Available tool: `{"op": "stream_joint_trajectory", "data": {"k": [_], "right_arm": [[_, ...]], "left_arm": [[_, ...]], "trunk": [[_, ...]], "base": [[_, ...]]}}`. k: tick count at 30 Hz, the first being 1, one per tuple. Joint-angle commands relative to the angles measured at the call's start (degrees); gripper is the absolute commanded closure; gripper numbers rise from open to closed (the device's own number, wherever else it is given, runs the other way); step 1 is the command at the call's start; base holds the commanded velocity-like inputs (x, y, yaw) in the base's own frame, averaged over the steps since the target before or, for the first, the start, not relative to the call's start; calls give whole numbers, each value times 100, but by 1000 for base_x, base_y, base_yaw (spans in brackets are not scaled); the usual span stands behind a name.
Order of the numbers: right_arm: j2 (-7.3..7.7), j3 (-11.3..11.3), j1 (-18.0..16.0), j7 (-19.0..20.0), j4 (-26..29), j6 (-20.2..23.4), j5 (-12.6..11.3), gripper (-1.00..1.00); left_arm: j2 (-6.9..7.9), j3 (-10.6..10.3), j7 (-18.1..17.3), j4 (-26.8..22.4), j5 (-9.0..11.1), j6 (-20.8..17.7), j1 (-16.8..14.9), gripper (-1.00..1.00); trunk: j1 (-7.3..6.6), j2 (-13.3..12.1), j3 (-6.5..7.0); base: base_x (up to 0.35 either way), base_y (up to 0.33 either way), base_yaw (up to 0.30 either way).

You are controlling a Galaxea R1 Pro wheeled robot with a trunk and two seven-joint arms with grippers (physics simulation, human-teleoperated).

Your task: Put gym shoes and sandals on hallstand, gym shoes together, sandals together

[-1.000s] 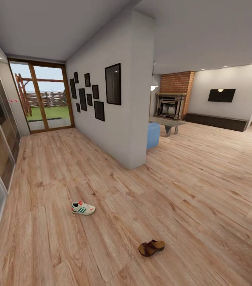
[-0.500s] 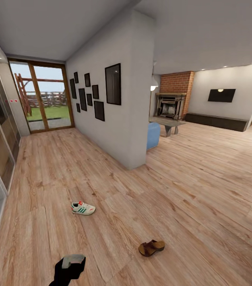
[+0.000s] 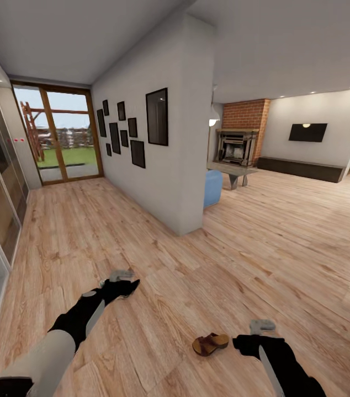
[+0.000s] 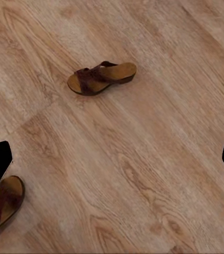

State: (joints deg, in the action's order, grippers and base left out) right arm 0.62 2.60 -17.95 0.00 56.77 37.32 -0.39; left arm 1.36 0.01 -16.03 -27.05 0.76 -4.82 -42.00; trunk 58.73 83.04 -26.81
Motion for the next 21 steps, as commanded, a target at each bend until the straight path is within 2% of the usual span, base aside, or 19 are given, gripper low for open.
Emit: {"op": "stream_joint_trajectory", "data": {"k": [1, 4, 7, 9, 10, 14, 15, 21], "right_arm": [[-2, 1, -19, 4, 14, 38, -4, -100], [-16, -12, -53, 12, 29, 59, -4, -100], [-25, -24, -74, 16, 94, 68, -5, -100], [-26, -23, -75, 17, 212, 66, -5, -100], [-29, -29, -76, 14, 511, 67, 1, -100], [-41, -38, -77, 10, 828, 67, 18, -100], [-44, -40, -77, 9, 909, 68, 21, -100], [-44, -40, -77, 8, 916, 70, 22, -100]], "left_arm": [[-1, -1, -72, -11, 4, -52, -24, -100], [-8, -10, -178, -1, -7, -69, -73, -100], [-5, -25, -41, 13, -16, -50, -96, -100], [-8, -34, 198, 14, -23, -42, -88, -100], [-14, -43, 557, 15, -39, 46, -73, -100], [-59, -150, 813, 15, -108, 389, -60, -100], [-184, -350, 876, 20, -137, 506, -55, -100], [-189, -376, 882, 24, -140, 523, -56, -100]], "trunk": [[0, 3, -7], [0, 3, -7], [0, 3, -7], [0, 3, -7], [0, 3, -7], [0, 3, -7], [0, 3, -7], [0, 3, -7]], "base": [[0, 0, 0], [0, 0, 0], [0, 0, 0], [0, 0, 0], [0, 0, 0], [0, 0, 0], [-262, 0, 0], [-275, 0, 0]]}}
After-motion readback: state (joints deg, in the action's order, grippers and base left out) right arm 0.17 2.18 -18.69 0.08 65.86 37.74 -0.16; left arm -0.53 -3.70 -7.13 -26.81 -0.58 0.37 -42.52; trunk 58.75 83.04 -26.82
